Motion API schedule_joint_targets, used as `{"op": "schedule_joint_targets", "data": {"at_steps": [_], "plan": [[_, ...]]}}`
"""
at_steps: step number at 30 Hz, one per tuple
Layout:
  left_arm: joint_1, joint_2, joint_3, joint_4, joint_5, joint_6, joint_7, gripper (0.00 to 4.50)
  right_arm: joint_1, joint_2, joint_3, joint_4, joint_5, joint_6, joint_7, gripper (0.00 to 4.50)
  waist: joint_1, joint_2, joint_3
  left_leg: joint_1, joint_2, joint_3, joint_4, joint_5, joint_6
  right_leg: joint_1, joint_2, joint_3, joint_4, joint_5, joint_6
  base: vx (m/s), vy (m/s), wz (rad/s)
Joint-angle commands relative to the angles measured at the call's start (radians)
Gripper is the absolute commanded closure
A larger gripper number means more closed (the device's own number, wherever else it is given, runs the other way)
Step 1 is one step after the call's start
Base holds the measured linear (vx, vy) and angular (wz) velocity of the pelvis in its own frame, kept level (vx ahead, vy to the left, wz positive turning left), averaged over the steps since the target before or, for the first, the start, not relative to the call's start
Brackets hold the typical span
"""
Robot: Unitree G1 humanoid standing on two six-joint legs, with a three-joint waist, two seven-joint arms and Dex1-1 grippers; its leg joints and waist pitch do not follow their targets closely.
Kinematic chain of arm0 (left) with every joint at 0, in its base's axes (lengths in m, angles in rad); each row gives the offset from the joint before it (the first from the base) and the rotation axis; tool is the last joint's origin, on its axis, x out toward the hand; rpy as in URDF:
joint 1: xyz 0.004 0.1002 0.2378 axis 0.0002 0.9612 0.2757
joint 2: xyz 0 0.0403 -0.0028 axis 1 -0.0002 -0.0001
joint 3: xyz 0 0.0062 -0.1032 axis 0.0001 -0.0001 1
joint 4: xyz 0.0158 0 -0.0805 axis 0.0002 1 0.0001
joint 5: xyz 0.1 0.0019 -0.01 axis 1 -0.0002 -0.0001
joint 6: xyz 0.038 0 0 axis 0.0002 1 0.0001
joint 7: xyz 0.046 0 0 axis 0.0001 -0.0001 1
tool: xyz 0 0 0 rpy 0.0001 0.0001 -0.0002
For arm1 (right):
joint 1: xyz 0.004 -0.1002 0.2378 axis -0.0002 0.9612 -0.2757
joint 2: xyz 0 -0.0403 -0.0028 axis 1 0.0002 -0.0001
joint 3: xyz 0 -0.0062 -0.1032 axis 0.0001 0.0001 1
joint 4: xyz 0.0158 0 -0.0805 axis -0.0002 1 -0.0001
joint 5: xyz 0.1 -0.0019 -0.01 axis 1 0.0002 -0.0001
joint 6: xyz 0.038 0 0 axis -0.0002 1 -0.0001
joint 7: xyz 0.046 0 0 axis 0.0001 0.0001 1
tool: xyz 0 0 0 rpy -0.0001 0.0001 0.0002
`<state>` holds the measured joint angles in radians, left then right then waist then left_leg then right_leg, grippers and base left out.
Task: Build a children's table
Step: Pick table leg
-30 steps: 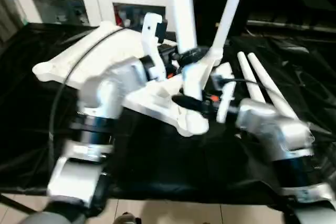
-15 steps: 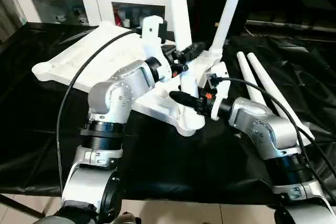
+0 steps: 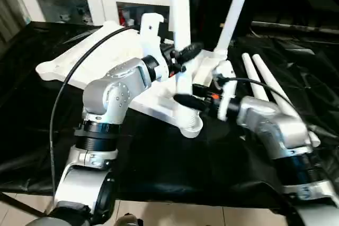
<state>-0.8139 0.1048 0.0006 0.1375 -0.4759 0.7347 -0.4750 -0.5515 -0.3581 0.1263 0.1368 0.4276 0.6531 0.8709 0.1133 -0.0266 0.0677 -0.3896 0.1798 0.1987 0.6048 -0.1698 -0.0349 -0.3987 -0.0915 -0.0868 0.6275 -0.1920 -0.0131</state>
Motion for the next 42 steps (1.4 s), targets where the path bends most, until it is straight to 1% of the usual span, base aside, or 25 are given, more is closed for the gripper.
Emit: {"op": "schedule_joint_targets", "data": {"at_steps": [1, 4, 7, 9, 11, 13, 20, 24, 26, 27, 30, 33, 34, 36, 39, 40, 41, 42], "plan": [[0.002, -0.001, -0.018, -0.035, 0.002, -0.007, -0.015, 2.66, -0.016, -0.014, 0.008, -0.017, 0.012, 0.022, 0.026, 1.52, 0.001, -0.013, -0.081, 0.019, 0.051, -0.025, -0.061, -0.105, 0.022, 0.056, -0.067, 0.056, -0.072, -0.132, -0.179, 0.0, 0.0, 0.0], [0.002, -0.001, -0.025, -0.044, -0.002, -0.006, -0.028, 2.66, -0.02, -0.019, 0.012, -0.012, 0.015, 0.03, 0.042, 1.52, 0.0, -0.016, -0.081, 0.018, 0.049, -0.025, -0.06, -0.111, 0.023, 0.057, -0.067, 0.055, -0.075, -0.157, -0.178, 0.0, 0.0, 0.0], [0.003, -0.001, -0.031, -0.054, -0.005, -0.003, -0.041, 2.66, -0.023, -0.017, 0.013, -0.008, 0.018, 0.031, 0.05, 1.52, 0.0, -0.014, -0.081, 0.019, 0.052, -0.025, -0.061, -0.115, 0.019, 0.055, -0.068, 0.055, -0.076, -0.166, -0.177, 0.0, 0.0, 0.0], [0.005, 0.0, -0.035, -0.062, -0.011, -0.001, -0.051, 2.66, -0.026, -0.015, 0.014, -0.006, 0.019, 0.032, 0.051, 1.52, 0.0, -0.015, -0.081, 0.02, 0.052, -0.026, -0.061, -0.113, 0.018, 0.055, -0.067, 0.054, -0.075, -0.162, -0.178, 0.0, 0.0, 0.0], [0.007, 0.004, -0.041, -0.066, -0.012, 0.0, -0.059, 2.66, -0.028, -0.014, 0.014, -0.005, 0.02, 0.034, 0.052, 1.52, 0.0, -0.013, -0.081, 0.019, 0.052, -0.025, -0.06, -0.11, 0.018, 0.055, -0.067, 0.055, -0.074, -0.153, -0.183, 0.0, 0.0, 0.0], [0.009, 0.008, -0.047, -0.073, -0.013, 0.002, -0.067, 2.66, -0.029, -0.011, 0.013, -0.005, 0.019, 0.037, 0.054, 1.52, 0.0, -0.014, -0.081, 0.019, 0.051, -0.025, -0.061, -0.109, 0.02, 0.054, -0.066, 0.055, -0.074, -0.151, -0.183, 0.0, 0.0, 0.0], [0.01, 0.009, -0.047, -0.075, -0.015, 0.002, -0.077, 2.66, -0.03, -0.004, 0.007, -0.003, 0.019, 0.042, 0.055, 1.52, 0.0, -0.014, -0.081, 0.02, 0.051, -0.025, -0.061, -0.112, 0.017, 0.055, -0.066, 0.055, -0.074, -0.149, -0.184, 0.0, 0.0, 0.0], [0.012, 0.011, -0.051, -0.077, -0.012, 0.002, -0.088, 2.66, -0.031, -0.001, 0.005, 0.0, 0.016, 0.039, 0.05, 1.52, 0.0, -0.011, -0.081, 0.02, 0.051, -0.026, -0.061, -0.113, 0.014, 0.055, -0.066, 0.055, -0.074, -0.154, -0.181, 0.0, 0.0, 0.0], [0.012, 0.011, -0.051, -0.077, -0.012, 0.002, -0.088, 2.66, -0.031, -0.001, 0.005, 0.0, 0.016, 0.039, 0.05, 1.52, -0.001, -0.012, -0.082, 0.019, 0.051, -0.026, -0.061, -0.111, 0.014, 0.055, -0.066, 0.055, -0.073, -0.147, -0.182, 0.0, 0.0, 0.0], [0.013, 0.011, -0.051, -0.079, -0.015, 0.005, -0.092, 2.66, -0.031, 0.0, 0.005, 0.001, 0.015, 0.038, 0.049, 1.52, -0.001, -0.015, -0.082, 0.019, 0.051, -0.026, -0.061, -0.11, 0.015, 0.056, -0.066, 0.055, -0.073, -0.143, -0.183, 0.0, 0.0, 0.0], [0.016, 0.011, -0.053, -0.085, -0.018, 0.009, -0.097, 2.66, -0.03, 0.001, 0.004, 0.004, 0.014, 0.037, 0.048, 1.52, 0.0, -0.013, -0.082, 0.02, 0.051, -0.025, -0.061, -0.111, 0.014, 0.055, -0.067, 0.055, -0.073, -0.149, -0.183, 0.0, 0.0, 0.0], [0.017, 0.012, -0.055, -0.088, -0.018, 0.01, -0.102, 2.66, -0.029, 0.002, 0.003, 0.005, 0.012, 0.037, 0.048, 1.52, 0.0, -0.013, -0.082, 0.02, 0.051, -0.025, -0.061, -0.111, 0.014, 0.055, -0.066, 0.055, -0.073, -0.147, -0.184, 0.0, 0.0, 0.0], [0.017, 0.013, -0.055, -0.089, -0.018, 0.011, -0.103, 2.66, -0.029, 0.003, 0.003, 0.004, 0.012, 0.037, 0.047, 1.79, 0.0, -0.013, -0.081, 0.02, 0.051, -0.025, -0.061, -0.113, 0.015, 0.055, -0.067, 0.055, -0.074, -0.15, -0.183, 0.0, 0.0, 0.0], [0.019, 0.011, -0.052, -0.09, -0.02, 0.013, -0.104, 2.66, -0.029, 0.005, 0.002, 0.004, 0.014, 0.038, 0.049, 1.79, 0.0, -0.013, -0.082, 0.02, 0.051, -0.025, -0.061, -0.109, 0.015, 0.055, -0.067, 0.055, -0.073, -0.146, -0.184, 0.0, 0.0, 0.0], [0.02, 0.01, -0.05, -0.092, -0.023, 0.017, -0.108, 2.66, -0.028, 0.007, 0.002, 0.004, 0.016, 0.039, 0.05, 2.16, 0.0, -0.014, -0.082, 0.019, 0.051, -0.025, -0.06, -0.102, 0.018, 0.056, -0.067, 0.055, -0.071, -0.137, -0.187, 0.0, 0.0, 0.0], [0.02, 0.01, -0.05, -0.093, -0.024, 0.018, -0.109, 2.66, -0.027, 0.008, 0.002, 0.004, 0.017, 0.04, 0.05, 2.16, 0.0, -0.012, -0.082, 0.02, 0.052, -0.025, -0.06, -0.105, 0.017, 0.055, -0.067, 0.055, -0.071, -0.139, -0.188, 0.0, 0.0, 0.0], [0.02, 0.01, -0.05, -0.093, -0.024, 0.018, -0.109, 2.66, -0.027, 0.008, 0.002, 0.004, 0.017, 0.04, 0.05, 2.28, 0.0, -0.013, -0.082, 0.02, 0.052, -0.025, -0.061, -0.107, 0.017, 0.055, -0.067, 0.055, -0.072, -0.141, -0.189, 0.0, 0.0, 0.0], [0.021, 0.01, -0.049, -0.094, -0.025, 0.02, -0.11, 2.66, -0.027, 0.009, 0.001, 0.003, 0.018, 0.04, 0.05, 2.28, 0.0, -0.012, -0.081, 0.02, 0.052, -0.025, -0.061, -0.112, 0.016, 0.055, -0.067, 0.055, -0.073, -0.148, -0.188, 0.0, 0.0, 0.0]]}}
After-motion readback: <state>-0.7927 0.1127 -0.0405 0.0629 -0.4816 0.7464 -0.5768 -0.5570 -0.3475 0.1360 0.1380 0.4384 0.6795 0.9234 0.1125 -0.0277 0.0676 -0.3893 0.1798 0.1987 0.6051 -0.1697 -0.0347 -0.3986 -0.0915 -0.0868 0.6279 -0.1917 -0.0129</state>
